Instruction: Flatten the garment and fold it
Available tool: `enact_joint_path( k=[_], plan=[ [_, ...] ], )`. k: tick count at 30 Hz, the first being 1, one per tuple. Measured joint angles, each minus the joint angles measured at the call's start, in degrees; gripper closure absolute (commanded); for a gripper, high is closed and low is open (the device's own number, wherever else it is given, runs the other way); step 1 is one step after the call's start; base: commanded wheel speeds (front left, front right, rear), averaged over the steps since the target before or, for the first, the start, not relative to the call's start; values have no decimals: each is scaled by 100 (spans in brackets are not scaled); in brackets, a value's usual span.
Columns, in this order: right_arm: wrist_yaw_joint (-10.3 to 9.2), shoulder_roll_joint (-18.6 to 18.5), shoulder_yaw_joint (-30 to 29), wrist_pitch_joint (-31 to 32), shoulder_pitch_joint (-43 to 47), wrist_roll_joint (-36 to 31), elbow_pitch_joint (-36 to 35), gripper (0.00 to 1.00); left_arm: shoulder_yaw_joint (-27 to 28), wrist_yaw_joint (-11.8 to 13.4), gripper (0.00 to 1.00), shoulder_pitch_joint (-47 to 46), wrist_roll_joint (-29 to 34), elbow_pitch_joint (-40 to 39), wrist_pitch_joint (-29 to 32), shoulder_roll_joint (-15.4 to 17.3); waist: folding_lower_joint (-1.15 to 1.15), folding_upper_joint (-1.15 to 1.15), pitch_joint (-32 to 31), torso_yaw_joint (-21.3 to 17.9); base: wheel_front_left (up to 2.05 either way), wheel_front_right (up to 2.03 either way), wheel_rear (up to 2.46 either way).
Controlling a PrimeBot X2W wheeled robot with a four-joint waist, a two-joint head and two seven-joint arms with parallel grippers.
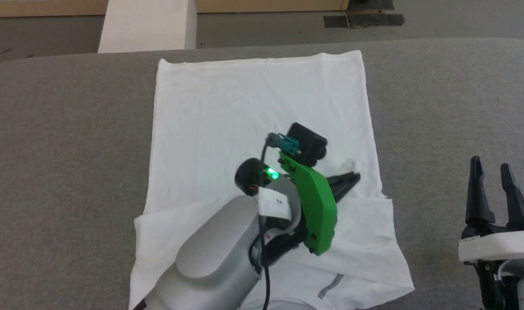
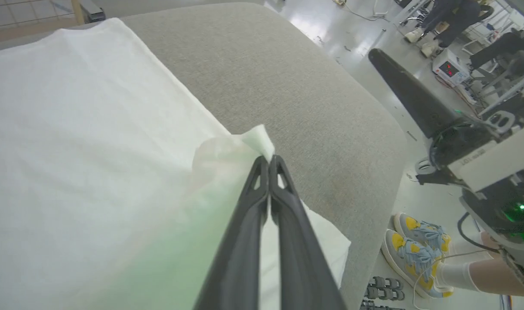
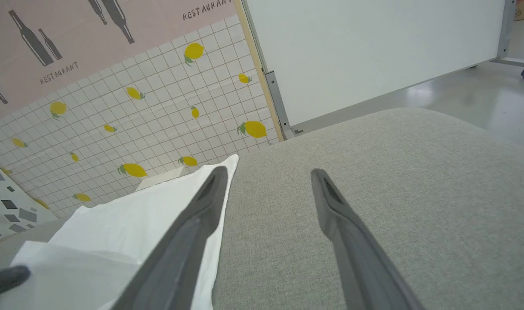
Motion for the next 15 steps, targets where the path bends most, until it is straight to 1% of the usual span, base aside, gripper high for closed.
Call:
enact_joint_path(
  k=[5,7,9,10,11,13,15],
  plan=[
    [0,0,42,-78,-2,59,78,0,-942,0,100,-134,-288,294,12,-23,0,0,121,-214,0,0,0],
    [0,-1,54,-118,-2,71,107,0,-1343,0,100,-130,-375,491,159,-24,0,0,166,-283,0,0,0],
    [0,-2,55,-129,-3,71,126,0,-1582,0,100,-107,-598,584,230,-27,0,0,203,-327,0,0,0],
    [0,0,53,-131,-3,71,135,0,-1703,0,66,-107,-701,611,307,-22,0,0,219,-342,0,0,0],
    [0,0,38,-151,-3,71,146,0,-1742,0,0,-93,-816,601,302,-24,0,0,227,-340,0,0,0],
    [0,-3,16,-172,-3,71,168,0,-1747,0,0,-103,-1050,511,283,-7,0,0,227,-312,0,0,0],
    [0,-2,11,-172,-3,70,188,0,-1677,0,0,-137,-1172,360,100,23,0,0,209,-264,0,0,0]
  ],
)
